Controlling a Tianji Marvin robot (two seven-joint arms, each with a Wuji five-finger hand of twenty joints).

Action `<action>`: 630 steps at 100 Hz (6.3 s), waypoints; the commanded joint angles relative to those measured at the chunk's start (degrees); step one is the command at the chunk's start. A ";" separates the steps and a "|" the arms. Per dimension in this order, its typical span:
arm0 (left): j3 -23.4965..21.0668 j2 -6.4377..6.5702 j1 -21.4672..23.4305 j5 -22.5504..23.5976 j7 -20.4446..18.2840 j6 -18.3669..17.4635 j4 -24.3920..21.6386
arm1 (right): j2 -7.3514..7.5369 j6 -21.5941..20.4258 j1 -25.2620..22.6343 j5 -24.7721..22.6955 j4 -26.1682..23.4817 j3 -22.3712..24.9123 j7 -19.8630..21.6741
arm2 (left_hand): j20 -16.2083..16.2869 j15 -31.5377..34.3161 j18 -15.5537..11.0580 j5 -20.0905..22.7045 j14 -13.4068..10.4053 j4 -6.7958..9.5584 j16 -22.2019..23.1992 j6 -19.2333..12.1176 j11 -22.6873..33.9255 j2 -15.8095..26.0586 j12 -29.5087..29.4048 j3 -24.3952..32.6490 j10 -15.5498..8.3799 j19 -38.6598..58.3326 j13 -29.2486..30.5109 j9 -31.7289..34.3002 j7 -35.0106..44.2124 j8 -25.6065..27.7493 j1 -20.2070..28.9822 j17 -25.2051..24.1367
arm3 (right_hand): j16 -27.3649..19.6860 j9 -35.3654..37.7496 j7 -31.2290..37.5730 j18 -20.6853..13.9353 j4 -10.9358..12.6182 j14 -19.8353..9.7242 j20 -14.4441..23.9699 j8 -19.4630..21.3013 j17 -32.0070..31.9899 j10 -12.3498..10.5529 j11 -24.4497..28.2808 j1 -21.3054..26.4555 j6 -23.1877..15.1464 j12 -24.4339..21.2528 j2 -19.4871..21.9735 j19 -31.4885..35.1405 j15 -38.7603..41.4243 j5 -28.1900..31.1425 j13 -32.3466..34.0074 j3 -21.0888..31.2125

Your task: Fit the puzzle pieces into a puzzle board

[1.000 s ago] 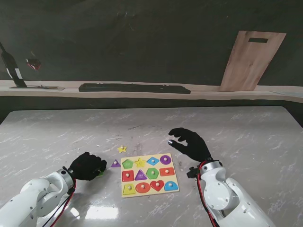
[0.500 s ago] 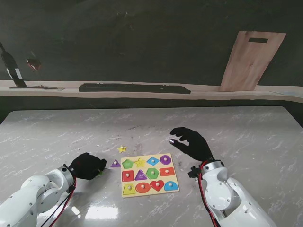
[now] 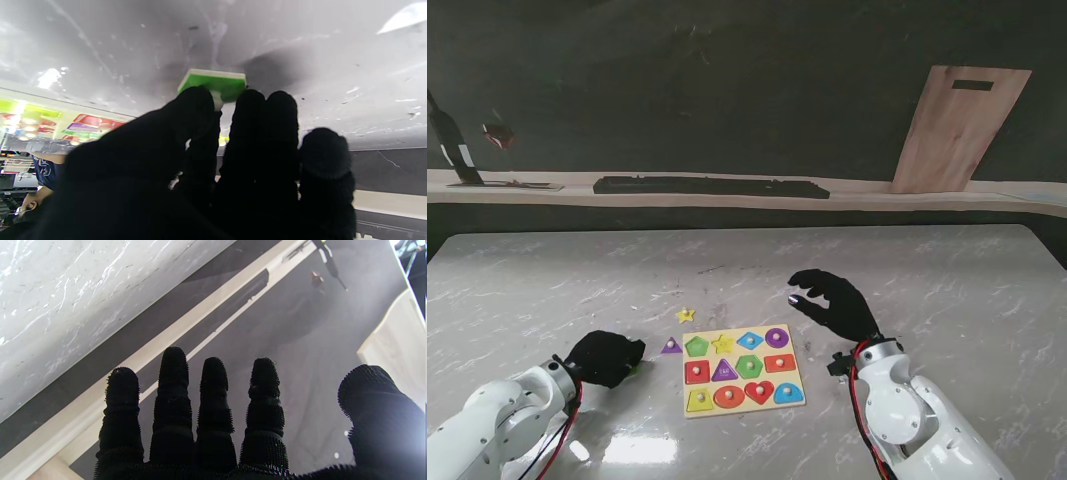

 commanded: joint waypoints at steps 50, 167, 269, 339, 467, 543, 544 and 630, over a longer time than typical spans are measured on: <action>0.13 -0.24 -0.84 -1.04 -6.33 -2.66 -6.03 | -0.36 -10.07 2.83 2.33 3.29 0.43 -0.24 | -1.30 2.70 -3.43 1.53 -3.34 3.06 -0.46 -1.27 1.01 -2.23 1.74 2.10 0.57 3.71 2.06 1.29 5.96 0.54 -2.08 0.96 | 0.43 2.16 0.52 0.60 1.28 0.25 0.74 -0.34 -0.38 -0.18 0.33 0.06 -2.23 0.39 1.17 0.91 0.67 1.11 0.46 -1.18; 32.65 -4.30 -32.75 -19.47 -3.52 -8.53 18.97 | -0.87 -15.58 2.25 7.25 4.23 2.58 0.68 | -1.67 1.92 -4.90 -0.62 -4.16 2.57 0.19 -2.57 -0.23 -0.40 3.06 0.13 -0.76 3.17 0.51 -0.25 6.67 0.04 -1.33 -0.45 | 0.52 2.69 0.30 0.63 1.35 0.31 0.72 -0.27 -0.25 -0.16 0.23 0.61 -2.35 0.49 1.43 0.86 0.58 1.33 0.71 -1.57; 43.03 -6.37 -37.56 -23.60 -1.97 -8.97 26.32 | -0.83 -15.56 2.38 8.16 4.49 2.41 1.47 | -1.85 1.83 -5.16 -1.21 -4.26 2.15 0.31 -2.83 -0.31 0.16 3.13 -0.53 -0.93 3.04 -0.05 -0.88 7.22 -0.92 -1.05 -0.69 | 0.53 2.71 0.32 0.59 1.36 0.28 0.72 -0.25 -0.25 -0.22 0.23 0.67 -2.34 0.51 1.31 0.82 0.56 1.37 0.74 -1.61; 46.57 -6.77 -39.97 -21.57 2.07 -9.41 29.62 | -0.81 -15.52 2.48 8.25 4.67 2.29 1.61 | -1.72 1.34 -5.46 -2.34 -4.20 1.85 0.63 -3.11 -1.13 0.99 4.03 -1.49 -1.10 2.52 -1.12 -1.89 7.26 -0.54 -0.21 -1.93 | 0.54 2.71 0.34 0.59 1.35 0.29 0.74 -0.23 -0.24 -0.19 0.22 0.60 -2.30 0.51 1.29 0.84 0.57 1.35 0.73 -1.52; 51.92 -5.73 -42.96 -15.55 8.07 -11.80 30.48 | -0.83 -15.73 2.27 8.19 4.55 2.62 1.42 | -1.61 -1.41 -6.13 -4.53 -4.16 1.23 3.40 -4.38 -2.95 1.07 6.08 -0.99 -2.29 0.03 -2.87 -4.02 7.26 1.71 2.00 -4.43 | 0.54 2.85 0.36 0.58 1.33 0.30 0.75 -0.22 -0.25 -0.20 0.25 0.41 -2.28 0.54 1.20 0.78 0.53 1.43 0.72 -1.40; 52.77 -5.23 -42.76 -15.30 7.15 -10.08 29.84 | -0.82 -15.90 2.02 7.92 4.38 2.81 1.25 | -0.70 -0.06 -7.02 -6.27 -6.22 -3.57 2.90 -5.05 0.11 1.13 8.27 -9.03 -4.15 -0.09 -4.75 -6.35 3.67 1.33 2.15 -5.71 | 0.55 3.10 0.37 0.61 1.32 0.25 0.76 -0.22 -0.23 -0.20 0.33 0.41 -2.27 0.58 1.20 0.78 0.55 1.46 0.80 -1.39; 52.70 -5.19 -42.72 -15.26 7.08 -10.03 29.75 | -0.82 -15.90 2.02 7.92 4.37 2.81 1.26 | -0.64 0.00 -7.03 -6.52 -6.23 -3.59 2.70 -5.06 0.40 1.09 8.13 -9.35 -4.17 -0.17 -4.91 -6.73 3.19 1.42 1.95 -5.84 | 0.55 3.15 0.37 0.61 1.32 0.26 0.76 -0.22 -0.23 -0.18 0.35 0.40 -2.25 0.59 1.21 0.78 0.55 1.46 0.81 -1.39; 43.73 -1.25 -36.83 -7.72 4.63 -4.51 21.68 | -0.85 -15.98 1.85 7.93 4.18 3.05 1.07 | 0.31 0.70 -7.30 -10.99 -6.54 -0.27 3.58 0.50 8.96 9.23 8.57 -11.52 -4.94 -0.84 -6.59 -17.01 -19.47 0.85 -8.34 -7.71 | 0.58 3.22 0.42 0.63 1.31 0.24 0.76 -0.19 -0.22 -0.18 0.39 0.44 -2.14 0.61 1.21 0.80 0.61 1.63 0.90 -1.42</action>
